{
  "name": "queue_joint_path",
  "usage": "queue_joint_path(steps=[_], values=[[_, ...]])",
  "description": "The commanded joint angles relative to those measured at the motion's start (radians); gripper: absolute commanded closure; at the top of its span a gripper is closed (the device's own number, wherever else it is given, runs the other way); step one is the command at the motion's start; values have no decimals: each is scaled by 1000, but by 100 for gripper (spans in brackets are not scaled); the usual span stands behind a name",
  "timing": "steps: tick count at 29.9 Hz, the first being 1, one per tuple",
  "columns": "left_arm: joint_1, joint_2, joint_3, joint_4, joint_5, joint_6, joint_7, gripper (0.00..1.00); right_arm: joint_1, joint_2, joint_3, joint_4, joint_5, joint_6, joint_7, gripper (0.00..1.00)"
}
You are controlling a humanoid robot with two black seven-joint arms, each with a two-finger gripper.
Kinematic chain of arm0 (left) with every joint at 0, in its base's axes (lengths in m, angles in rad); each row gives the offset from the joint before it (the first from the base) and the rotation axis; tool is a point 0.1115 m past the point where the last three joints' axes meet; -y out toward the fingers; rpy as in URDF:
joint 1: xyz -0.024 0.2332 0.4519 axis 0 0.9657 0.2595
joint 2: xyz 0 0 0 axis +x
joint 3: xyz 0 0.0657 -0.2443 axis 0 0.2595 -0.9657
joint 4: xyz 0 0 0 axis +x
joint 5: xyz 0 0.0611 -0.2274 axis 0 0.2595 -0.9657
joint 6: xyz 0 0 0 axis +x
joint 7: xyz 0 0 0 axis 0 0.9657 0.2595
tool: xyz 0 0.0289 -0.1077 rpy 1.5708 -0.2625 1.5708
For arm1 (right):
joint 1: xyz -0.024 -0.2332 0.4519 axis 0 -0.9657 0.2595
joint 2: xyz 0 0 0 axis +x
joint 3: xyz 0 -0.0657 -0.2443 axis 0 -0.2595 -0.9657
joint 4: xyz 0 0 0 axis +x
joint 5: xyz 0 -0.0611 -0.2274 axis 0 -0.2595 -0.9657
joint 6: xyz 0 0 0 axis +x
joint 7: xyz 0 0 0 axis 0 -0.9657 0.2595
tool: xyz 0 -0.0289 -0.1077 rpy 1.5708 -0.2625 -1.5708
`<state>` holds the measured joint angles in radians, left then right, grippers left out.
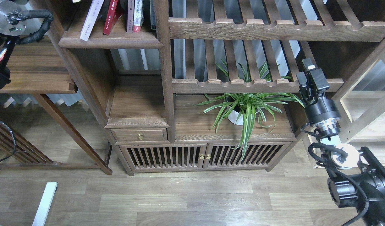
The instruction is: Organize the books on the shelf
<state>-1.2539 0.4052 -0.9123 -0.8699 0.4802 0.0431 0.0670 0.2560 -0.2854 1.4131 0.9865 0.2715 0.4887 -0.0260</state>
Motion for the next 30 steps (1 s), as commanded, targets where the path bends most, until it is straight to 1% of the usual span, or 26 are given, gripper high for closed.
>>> queue_joint_path(steps=[1,4,10,20,22,27,30], values=[[-7,0,1,35,0,-2,-9,85,-6,0,0,0,0,0,0,17],[-15,-11,4,61,0,-2,-26,83,-6,0,0,0,0,0,0,17],[-19,-28,7,84,0,-2,-29,78,-6,3,-8,0,0,0,0,17],[-25,-52,52,84,-2,-2,-30,76,-6,3,-11,1,0,0,-2,17],[-27,-62,52,86,-2,0,-30,73,-6,3,-11,1,0,0,-2,17],[-27,-68,52,86,-2,4,-29,59,-6,3,-8,3,0,0,-2,17],[-30,-69,52,86,-2,23,-29,45,-6,2,-6,3,1,0,-2,17]])
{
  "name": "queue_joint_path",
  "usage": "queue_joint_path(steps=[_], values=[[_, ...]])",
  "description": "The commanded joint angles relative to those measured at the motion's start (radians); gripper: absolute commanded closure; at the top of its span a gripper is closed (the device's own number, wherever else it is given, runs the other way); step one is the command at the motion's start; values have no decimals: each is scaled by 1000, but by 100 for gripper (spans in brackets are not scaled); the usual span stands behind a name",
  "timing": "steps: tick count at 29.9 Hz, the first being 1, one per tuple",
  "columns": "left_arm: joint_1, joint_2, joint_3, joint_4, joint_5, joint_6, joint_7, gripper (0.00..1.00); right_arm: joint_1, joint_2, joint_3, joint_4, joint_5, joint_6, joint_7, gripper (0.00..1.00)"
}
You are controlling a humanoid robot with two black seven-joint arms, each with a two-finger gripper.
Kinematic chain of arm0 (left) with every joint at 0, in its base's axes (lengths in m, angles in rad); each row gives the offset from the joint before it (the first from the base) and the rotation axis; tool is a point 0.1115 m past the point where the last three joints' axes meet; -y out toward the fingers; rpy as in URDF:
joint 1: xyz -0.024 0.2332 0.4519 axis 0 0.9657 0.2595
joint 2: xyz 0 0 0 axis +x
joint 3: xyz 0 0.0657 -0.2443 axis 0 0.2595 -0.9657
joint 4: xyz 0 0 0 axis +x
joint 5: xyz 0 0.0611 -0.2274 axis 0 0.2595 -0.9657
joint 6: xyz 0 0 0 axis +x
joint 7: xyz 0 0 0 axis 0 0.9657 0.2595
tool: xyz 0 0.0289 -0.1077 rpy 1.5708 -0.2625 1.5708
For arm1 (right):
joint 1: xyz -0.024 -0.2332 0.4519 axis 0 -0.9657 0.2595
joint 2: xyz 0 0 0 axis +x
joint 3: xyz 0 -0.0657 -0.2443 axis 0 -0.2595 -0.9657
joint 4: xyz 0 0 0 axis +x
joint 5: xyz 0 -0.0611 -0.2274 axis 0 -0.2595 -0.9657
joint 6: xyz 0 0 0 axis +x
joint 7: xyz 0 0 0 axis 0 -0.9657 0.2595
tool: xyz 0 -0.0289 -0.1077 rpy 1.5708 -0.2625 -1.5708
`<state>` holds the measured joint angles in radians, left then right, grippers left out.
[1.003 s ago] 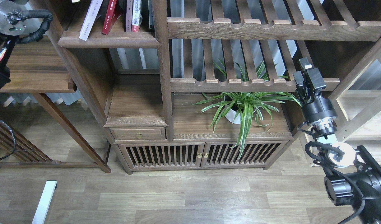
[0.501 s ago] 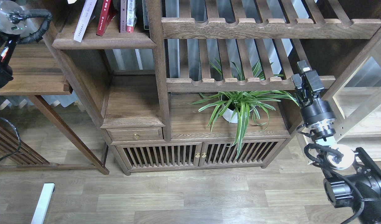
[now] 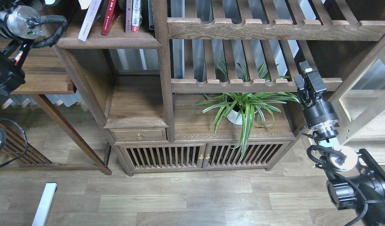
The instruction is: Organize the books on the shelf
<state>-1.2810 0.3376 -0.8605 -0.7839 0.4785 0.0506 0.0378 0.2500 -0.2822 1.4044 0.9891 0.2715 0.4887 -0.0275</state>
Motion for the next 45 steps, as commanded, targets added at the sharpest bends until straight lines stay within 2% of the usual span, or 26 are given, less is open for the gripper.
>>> queue_joint_path(steps=[1,6,18,26,29,30,32,35,38,40,42,44,45], values=[[-5,-3,0,-1,0,21,1,43,0,-2,2,0,2,0,-2,17],[-11,-12,1,-1,-1,26,2,27,0,-2,2,0,0,0,-3,17],[-26,-63,12,-1,-1,26,5,22,-3,-5,8,0,2,0,-3,17],[-24,-54,17,-1,-1,26,4,10,-3,-5,8,0,2,0,-3,17],[-26,-58,18,-8,-1,26,5,16,-3,-5,8,0,2,0,-3,17],[-28,-58,18,-9,-3,23,4,21,-3,-5,8,0,2,0,-3,17],[-31,-58,18,-12,-3,14,2,36,-3,-5,8,0,2,0,-3,17],[-32,-60,20,-21,-4,-8,4,68,-3,-3,7,0,2,0,-3,17],[-31,-52,15,-18,-4,-105,4,99,-3,-3,8,0,2,0,-3,17],[-31,-48,15,-14,-6,-150,13,100,-3,-3,8,0,2,0,-3,17],[-28,-48,15,-9,-6,-158,13,100,-3,-3,8,0,2,0,-3,17],[-26,-48,14,-5,-4,-155,11,95,-3,-3,8,-1,2,0,-3,17],[-24,-48,14,-3,-4,-152,11,88,-3,-3,10,-1,2,0,-3,17]])
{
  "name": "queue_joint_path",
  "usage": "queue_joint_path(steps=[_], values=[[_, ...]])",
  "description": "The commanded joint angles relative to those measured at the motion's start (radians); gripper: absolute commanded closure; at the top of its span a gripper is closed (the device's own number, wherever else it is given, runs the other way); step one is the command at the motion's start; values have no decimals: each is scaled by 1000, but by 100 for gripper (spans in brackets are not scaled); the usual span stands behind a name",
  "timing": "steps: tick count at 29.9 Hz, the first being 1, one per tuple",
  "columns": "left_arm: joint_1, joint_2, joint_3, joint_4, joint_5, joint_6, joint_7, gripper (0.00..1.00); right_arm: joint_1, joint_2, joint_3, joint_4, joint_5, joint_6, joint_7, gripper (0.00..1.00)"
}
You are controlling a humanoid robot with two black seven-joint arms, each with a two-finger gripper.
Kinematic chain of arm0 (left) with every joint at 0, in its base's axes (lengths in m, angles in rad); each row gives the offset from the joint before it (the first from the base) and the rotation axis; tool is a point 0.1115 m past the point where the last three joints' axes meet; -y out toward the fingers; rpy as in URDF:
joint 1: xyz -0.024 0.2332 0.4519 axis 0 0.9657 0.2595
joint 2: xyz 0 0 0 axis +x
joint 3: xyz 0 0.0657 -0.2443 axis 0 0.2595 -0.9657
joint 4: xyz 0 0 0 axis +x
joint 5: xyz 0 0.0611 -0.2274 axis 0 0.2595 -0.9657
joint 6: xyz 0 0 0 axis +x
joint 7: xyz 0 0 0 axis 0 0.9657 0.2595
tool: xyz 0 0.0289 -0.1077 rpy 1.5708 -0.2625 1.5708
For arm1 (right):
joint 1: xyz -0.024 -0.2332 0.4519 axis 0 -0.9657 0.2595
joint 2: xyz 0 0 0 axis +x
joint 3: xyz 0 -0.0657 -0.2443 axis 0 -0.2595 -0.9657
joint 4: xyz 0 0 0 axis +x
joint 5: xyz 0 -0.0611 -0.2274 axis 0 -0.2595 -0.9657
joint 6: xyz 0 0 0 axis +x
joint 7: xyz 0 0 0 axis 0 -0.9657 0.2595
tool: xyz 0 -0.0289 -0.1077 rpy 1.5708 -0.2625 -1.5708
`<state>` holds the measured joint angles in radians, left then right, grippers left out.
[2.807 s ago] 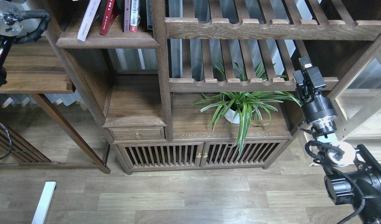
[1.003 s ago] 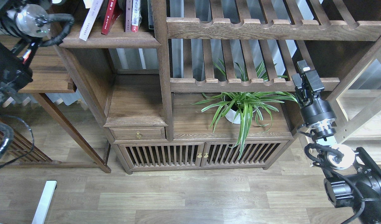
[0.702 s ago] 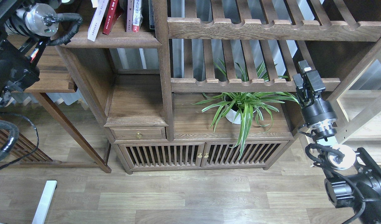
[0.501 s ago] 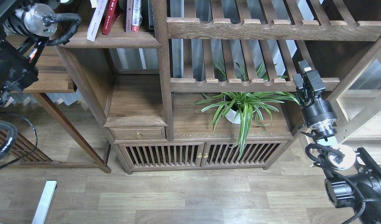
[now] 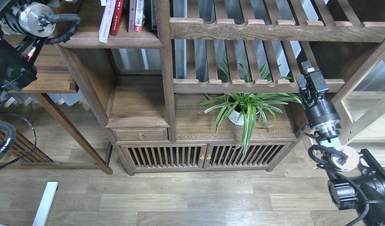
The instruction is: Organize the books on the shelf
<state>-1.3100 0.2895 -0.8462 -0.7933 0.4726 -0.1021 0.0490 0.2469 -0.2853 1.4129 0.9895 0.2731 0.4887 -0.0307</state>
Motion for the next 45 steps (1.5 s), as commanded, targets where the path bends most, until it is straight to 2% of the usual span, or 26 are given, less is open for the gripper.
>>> queue_joint_path(steps=[1,3,4,11,23,34,36,40,43,45], values=[[5,0,-1,9,3,15,-1,77,0,0,0,-2,0,0,0,17],[6,0,-1,9,0,67,-9,64,0,0,0,-2,0,0,2,17],[6,0,1,8,0,85,-11,62,0,0,0,-2,0,0,0,17],[2,2,1,9,0,107,-14,53,0,5,-11,-2,0,0,0,17],[-11,-7,-1,0,-2,107,-23,45,3,6,-12,-3,-2,0,0,17],[-37,-4,-17,-46,-3,111,-34,24,9,5,-15,-5,-2,0,0,17],[-37,-4,-22,-66,-3,134,-32,23,9,5,-15,-5,-3,0,0,17],[-35,-6,-22,-99,-3,205,-28,12,11,6,-15,-6,-5,0,0,17],[-35,2,-24,-124,-3,229,-17,4,12,6,-15,-9,-5,0,0,16],[-35,14,-24,-135,-3,237,-18,2,12,6,-14,-9,-5,0,2,15]])
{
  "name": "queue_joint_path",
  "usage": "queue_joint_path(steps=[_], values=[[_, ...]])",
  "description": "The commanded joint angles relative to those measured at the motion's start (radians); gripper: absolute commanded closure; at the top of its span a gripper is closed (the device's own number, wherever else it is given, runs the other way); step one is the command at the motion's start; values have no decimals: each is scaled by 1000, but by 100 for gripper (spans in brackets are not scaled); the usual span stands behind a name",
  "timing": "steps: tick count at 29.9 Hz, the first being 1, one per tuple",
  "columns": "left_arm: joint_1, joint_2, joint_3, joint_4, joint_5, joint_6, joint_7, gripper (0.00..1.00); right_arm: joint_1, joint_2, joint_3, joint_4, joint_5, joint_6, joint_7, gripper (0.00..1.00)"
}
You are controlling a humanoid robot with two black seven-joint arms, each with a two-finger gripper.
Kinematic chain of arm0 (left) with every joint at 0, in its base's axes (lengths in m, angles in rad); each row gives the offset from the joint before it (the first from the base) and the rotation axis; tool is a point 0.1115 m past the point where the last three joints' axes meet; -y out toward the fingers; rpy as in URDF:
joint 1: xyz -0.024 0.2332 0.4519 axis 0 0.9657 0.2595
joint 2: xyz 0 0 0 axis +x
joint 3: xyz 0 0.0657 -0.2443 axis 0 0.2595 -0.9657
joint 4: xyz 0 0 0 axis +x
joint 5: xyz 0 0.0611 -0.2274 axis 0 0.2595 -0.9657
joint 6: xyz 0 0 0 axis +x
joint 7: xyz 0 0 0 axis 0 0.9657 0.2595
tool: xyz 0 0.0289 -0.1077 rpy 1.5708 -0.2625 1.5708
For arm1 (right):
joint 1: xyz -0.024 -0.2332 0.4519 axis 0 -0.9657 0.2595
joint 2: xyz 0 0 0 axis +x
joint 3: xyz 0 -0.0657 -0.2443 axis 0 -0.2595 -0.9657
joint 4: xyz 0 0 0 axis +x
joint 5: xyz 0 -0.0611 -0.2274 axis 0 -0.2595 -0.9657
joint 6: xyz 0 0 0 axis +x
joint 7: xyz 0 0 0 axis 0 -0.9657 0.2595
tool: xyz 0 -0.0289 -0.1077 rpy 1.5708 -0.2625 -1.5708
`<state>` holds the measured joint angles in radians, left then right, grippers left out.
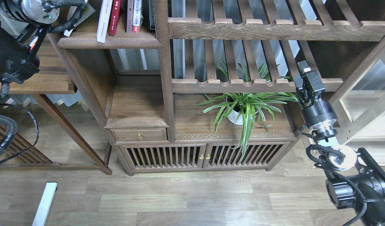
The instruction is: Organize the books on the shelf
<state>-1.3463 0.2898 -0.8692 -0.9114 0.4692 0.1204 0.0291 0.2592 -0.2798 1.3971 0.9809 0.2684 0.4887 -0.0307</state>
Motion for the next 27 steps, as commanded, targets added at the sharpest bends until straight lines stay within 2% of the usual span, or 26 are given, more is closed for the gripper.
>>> queue_joint_path(steps=[1,7,10,15,18,23,26,27], values=[[1,17,-1,-27,-1,16,0,2,0,1,2,-1,0,0,2,14],[10,29,-33,-105,-3,2,-15,2,2,4,-1,-1,2,0,5,5],[22,45,-54,-174,-4,-2,-15,1,15,5,-1,-1,2,0,5,5],[84,138,-70,-297,-33,-25,-17,1,26,20,-1,-1,2,0,6,4],[127,164,-97,-314,-98,-126,-27,1,29,25,-1,-1,2,0,6,4],[165,149,-107,-287,-230,-430,-37,1,29,34,-1,8,2,0,8,3],[182,86,-100,-280,-296,-583,-29,1,35,48,-1,18,2,0,8,3],[197,57,-99,-280,-302,-609,-26,1,40,51,-1,22,2,0,9,3]])
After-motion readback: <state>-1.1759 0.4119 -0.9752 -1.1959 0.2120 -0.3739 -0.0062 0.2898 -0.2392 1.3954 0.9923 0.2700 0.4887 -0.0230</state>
